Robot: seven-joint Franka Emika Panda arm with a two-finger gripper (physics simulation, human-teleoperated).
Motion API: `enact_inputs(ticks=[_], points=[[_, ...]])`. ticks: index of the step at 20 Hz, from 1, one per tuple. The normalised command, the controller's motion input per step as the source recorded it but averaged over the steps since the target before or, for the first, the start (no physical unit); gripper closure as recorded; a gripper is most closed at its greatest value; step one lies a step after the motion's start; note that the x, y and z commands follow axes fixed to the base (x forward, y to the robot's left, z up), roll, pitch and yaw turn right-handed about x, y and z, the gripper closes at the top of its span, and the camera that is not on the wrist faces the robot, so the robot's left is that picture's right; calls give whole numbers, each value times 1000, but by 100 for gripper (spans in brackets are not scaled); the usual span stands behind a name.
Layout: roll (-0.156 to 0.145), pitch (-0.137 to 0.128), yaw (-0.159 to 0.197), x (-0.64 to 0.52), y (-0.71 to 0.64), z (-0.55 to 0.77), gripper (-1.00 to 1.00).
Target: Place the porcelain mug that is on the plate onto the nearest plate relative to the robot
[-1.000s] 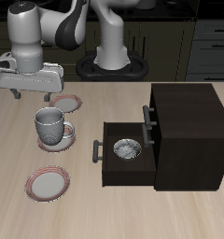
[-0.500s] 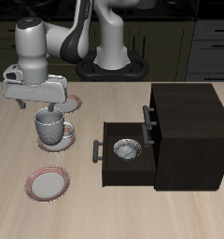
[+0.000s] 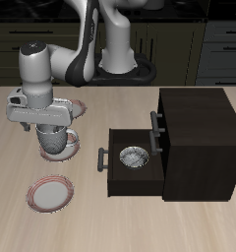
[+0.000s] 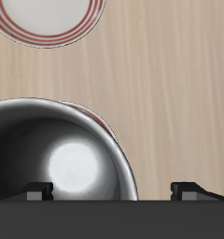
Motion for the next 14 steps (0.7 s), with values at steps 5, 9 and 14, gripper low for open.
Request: enact_inputs(ticks=[5, 9, 14], points=[[9, 49, -9, 25, -84, -546, 100], [-6, 32, -89, -66, -120, -248, 100], [20, 4, -43, -102, 39, -58, 100]])
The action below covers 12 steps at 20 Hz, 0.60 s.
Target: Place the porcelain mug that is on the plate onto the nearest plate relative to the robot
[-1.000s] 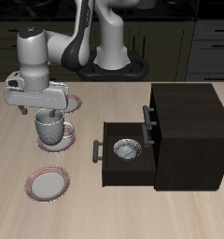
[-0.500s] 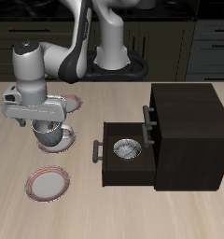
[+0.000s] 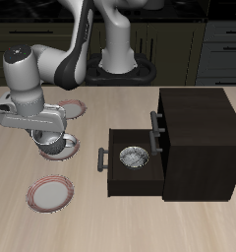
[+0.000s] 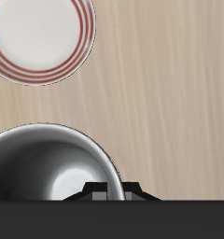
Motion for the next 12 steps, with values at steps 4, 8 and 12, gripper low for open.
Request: enact_inputs(ticks=[4, 8, 12], points=[[20, -10, 11, 47, 70, -11, 100], [20, -27, -1, -6, 215, 191, 100], [15, -82, 29, -185, 254, 416, 100]])
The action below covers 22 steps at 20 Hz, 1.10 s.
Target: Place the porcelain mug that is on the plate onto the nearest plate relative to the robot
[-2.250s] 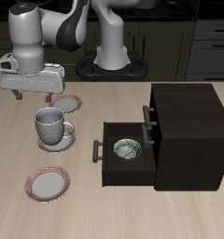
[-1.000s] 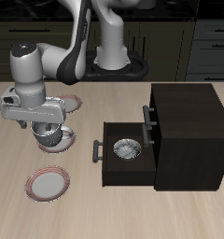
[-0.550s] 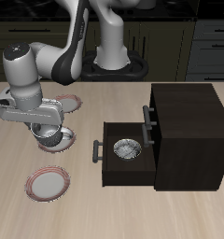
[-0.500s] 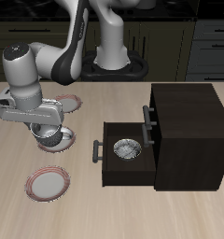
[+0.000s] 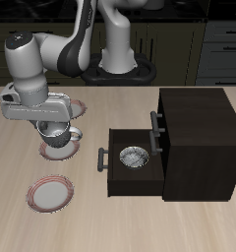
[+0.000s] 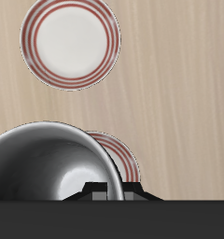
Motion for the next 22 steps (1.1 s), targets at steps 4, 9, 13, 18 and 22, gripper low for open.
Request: enact_inputs(ticks=[4, 9, 13, 18, 22], points=[[12, -52, 3, -155, 154, 266, 100], [43, -86, 40, -341, 209, 386, 100], [-16, -76, 60, -219, 69, 192, 100], [-41, -73, 24, -418, 86, 109, 100], [-50, -4, -13, -342, 60, -43, 100]])
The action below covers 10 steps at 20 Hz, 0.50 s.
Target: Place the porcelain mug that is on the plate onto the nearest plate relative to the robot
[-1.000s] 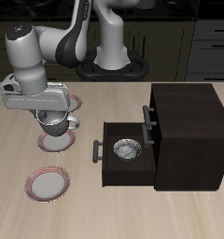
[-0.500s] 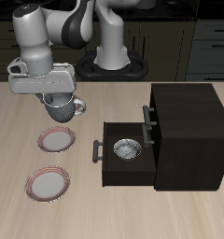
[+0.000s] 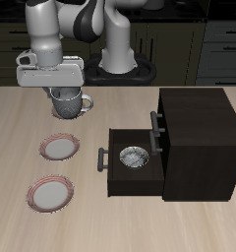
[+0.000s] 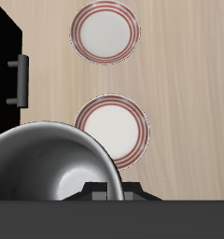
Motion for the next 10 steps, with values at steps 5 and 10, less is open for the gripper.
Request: enact_inputs(ticks=[5, 10], points=[[-84, -51, 19, -478, 39, -98, 100], [-2, -74, 49, -483, 180, -58, 100]])
